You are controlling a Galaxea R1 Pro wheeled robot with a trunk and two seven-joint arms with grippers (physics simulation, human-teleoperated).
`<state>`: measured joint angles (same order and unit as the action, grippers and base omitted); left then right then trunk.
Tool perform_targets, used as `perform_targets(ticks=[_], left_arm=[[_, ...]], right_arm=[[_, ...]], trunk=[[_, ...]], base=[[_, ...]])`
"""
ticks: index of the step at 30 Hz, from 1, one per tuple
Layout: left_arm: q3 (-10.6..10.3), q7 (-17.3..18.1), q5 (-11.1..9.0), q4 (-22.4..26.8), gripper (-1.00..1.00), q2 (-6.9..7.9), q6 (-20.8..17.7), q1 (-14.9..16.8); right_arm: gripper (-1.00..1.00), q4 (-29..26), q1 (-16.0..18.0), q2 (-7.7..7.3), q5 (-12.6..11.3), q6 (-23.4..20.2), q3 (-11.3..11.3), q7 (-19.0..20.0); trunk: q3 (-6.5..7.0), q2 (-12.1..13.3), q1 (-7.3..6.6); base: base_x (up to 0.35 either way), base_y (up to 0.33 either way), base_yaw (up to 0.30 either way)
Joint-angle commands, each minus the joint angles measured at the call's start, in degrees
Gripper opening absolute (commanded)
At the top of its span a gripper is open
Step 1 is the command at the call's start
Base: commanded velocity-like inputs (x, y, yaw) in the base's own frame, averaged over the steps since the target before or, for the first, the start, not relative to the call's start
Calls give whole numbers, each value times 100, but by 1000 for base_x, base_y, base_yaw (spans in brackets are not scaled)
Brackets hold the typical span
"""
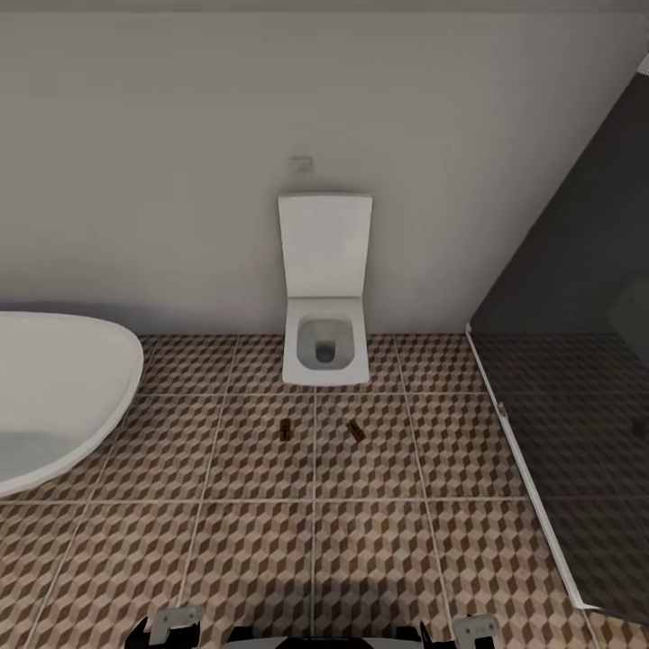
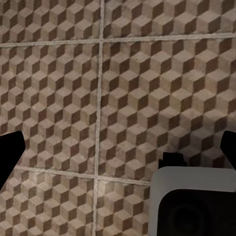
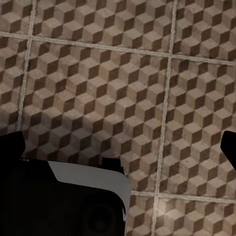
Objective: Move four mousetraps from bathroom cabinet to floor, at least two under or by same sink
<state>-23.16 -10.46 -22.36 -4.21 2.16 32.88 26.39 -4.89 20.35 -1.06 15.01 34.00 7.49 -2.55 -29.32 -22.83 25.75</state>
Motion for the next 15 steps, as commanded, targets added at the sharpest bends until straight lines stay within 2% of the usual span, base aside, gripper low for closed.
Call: perform_targets(ticks=[1,15], left_arm=[[-48,-17,-22,-18,100,-4,26,6],[-48,-17,-22,-18,100,-5,26,6]], right_arm=[[100,9,4,1,59,19,33,-27],[100,14,4,9,63,19,33,-27]], trunk=[[3,-8,3],[133,-8,3]], base=[[0,0,0],[0,0,0]])
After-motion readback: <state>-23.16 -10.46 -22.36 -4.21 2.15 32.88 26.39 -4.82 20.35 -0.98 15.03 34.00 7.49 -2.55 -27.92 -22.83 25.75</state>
